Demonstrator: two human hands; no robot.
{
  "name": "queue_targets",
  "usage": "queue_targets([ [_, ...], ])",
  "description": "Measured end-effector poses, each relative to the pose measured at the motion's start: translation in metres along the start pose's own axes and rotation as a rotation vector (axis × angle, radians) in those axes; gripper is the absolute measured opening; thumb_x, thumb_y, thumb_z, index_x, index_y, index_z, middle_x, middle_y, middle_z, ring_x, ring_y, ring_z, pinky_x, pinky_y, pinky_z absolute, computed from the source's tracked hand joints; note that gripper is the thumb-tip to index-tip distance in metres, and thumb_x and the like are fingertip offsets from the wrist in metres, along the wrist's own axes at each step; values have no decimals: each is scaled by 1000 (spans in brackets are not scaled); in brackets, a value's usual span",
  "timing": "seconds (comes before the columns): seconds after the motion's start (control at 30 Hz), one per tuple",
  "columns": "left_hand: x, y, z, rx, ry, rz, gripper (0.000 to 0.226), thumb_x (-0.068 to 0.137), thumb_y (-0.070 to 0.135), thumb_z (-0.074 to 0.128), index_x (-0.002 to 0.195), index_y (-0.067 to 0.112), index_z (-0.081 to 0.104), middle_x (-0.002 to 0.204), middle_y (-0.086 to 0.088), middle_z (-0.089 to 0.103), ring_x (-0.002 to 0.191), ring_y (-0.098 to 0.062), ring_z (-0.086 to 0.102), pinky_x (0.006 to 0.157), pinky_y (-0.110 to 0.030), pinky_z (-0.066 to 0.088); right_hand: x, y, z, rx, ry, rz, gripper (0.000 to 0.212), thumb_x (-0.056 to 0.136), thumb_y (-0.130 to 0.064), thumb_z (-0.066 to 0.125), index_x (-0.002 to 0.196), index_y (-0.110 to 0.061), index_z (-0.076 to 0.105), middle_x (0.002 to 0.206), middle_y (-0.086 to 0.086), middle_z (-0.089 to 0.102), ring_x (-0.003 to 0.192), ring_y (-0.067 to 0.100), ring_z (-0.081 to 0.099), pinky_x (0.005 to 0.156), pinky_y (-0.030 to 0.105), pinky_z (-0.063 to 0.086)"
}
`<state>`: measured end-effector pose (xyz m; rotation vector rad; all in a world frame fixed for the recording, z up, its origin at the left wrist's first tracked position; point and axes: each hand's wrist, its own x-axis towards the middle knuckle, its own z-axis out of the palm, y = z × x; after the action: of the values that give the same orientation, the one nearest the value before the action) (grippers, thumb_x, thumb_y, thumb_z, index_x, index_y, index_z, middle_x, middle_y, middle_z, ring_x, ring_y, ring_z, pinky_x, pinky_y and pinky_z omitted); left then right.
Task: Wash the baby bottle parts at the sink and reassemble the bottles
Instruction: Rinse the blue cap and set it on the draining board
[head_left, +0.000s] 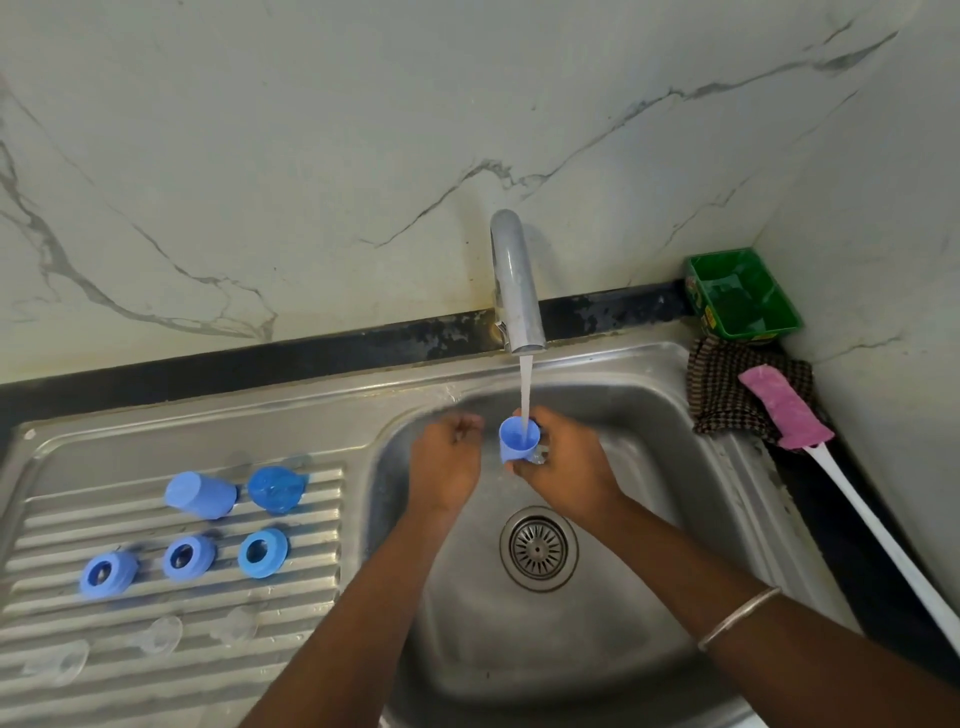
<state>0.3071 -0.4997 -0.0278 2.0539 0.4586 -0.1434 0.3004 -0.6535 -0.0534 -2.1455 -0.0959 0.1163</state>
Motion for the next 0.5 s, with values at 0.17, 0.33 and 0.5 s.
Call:
queue_targets([
  [0.17,29,35,-7,98,39,143,27,102,24,52,114,8,71,107,-7,71,93,-19,62,79,-25,43,-2,0,4,-59,48,36,19,81,-22,76,99,-24,67,89,-10,66,80,8,61,69,12,46],
  [0.33,49,62,-8,185,11,246,25,96,20,61,114,6,71,106,-10,73,99,-27,66,83,-26,45,-3,-2,4,-128,60,21,21,82,-20,72,102,-24,67,96,-8,64,86,11,59,73,25,48],
  [0.5,56,77,-1,172,16,297,12,93,15,69,90,6,74,69,3,61,68,-13,61,58,-7,38,-4,0,4,-7,53,18,30,78,-11,74,106,-20,68,100,-5,65,90,8,60,76,18,47],
])
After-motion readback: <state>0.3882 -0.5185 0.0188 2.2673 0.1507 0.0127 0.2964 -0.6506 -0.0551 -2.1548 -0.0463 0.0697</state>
